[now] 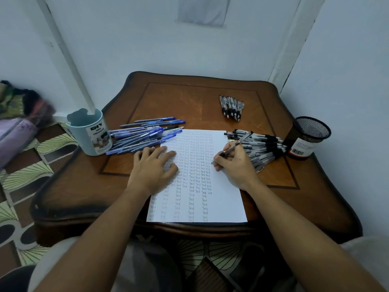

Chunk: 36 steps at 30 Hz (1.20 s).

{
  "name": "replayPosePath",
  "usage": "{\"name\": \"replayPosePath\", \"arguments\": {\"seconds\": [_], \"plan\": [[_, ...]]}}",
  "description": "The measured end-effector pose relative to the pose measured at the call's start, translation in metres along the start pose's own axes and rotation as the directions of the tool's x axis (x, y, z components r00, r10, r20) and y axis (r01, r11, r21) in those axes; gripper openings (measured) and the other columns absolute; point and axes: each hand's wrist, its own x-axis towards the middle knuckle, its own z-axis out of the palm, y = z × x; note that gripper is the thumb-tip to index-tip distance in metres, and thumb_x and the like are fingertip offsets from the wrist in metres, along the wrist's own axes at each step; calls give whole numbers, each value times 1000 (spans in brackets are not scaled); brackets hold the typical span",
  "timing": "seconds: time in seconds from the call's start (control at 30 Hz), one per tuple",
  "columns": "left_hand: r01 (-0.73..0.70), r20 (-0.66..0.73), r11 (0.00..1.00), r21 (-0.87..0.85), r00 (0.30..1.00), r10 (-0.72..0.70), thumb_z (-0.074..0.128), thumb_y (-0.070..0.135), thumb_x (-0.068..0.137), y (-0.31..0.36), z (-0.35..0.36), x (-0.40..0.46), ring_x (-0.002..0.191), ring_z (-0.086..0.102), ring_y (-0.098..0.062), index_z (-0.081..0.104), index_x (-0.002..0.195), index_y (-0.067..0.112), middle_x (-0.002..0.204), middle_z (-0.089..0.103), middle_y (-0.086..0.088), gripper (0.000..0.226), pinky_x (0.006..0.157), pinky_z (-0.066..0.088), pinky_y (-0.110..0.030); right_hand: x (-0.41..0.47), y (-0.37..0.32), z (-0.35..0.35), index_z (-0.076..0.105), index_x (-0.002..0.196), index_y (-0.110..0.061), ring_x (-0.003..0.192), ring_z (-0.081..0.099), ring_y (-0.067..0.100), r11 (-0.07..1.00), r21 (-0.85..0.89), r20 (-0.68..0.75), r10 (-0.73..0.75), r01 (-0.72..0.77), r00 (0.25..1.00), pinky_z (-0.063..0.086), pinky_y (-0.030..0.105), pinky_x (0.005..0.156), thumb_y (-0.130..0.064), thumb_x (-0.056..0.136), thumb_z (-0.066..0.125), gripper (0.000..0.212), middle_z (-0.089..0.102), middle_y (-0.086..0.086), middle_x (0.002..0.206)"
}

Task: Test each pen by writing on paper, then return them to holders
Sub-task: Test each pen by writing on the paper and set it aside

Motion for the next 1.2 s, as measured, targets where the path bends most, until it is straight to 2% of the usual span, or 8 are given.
{"name": "replayPosePath", "arguments": {"seconds": [0.07,0.17,0.3,0.43,0.7,0.9,1.03,1.2], "plan": [[1,-1,1000,-5,1000,-1,21,60,86,0,0,0,137,29,-19,47,140,42,154,39,10,62,112,17,-46,0,1,1,43,96,-10,74,63,32,999,37,-14,4,-4,1000,55,40,72,10,92,61,28,64,18,80],[-2,4,1000,0,1000,2,22,60,87,0,0,0,137,28,-19,47,140,42,154,38,10,62,112,17,-46,0,4,5,43,97,-12,74,61,32,1000,-14,-26,-22,22,999,52,44,72,9,92,61,28,62,18,82],[1,5,1000,6,1000,-1,22,60,87,-1,0,0,137,29,-19,46,141,42,154,38,10,62,112,17,-46,0,3,0,43,96,-13,76,60,32,1000,12,-35,0,1,999,52,38,68,9,93,60,28,62,17,83],[-2,3,1000,-2,1000,2,20,61,86,-1,0,0,137,29,-19,47,140,42,154,39,10,63,112,17,-46,-2,2,1,44,97,-15,75,60,28,993,-109,-9,-40,39,999,52,38,69,4,94,60,25,62,18,87],[0,1,1000,-9,1000,0,17,63,84,-1,1,0,137,28,-19,47,140,42,154,39,10,66,112,17,-46,0,3,1,44,96,-16,73,56,30,999,-51,-49,-22,19,999,48,41,68,6,93,60,28,60,14,83],[0,-6,1000,-4,1000,0,17,63,84,-2,2,0,137,29,-18,47,140,43,153,39,10,67,111,17,-45,0,3,1,44,95,-15,72,58,31,997,-80,-28,-16,14,999,48,43,67,6,91,61,28,60,16,82],[1,-10,1000,-2,1000,-1,18,62,84,-2,2,1,136,29,-18,47,140,43,153,39,11,66,110,16,-44,0,4,-2,43,95,-14,72,57,33,1000,0,-62,-14,14,998,48,40,63,10,92,60,29,61,20,83],[-1,-14,1000,-7,1000,1,23,60,87,-2,3,1,136,29,-18,48,140,42,153,40,11,62,110,16,-44,-1,5,1,43,97,-15,72,60,29,998,-50,-69,-34,31,997,51,41,68,7,93,59,27,61,18,86]]}}
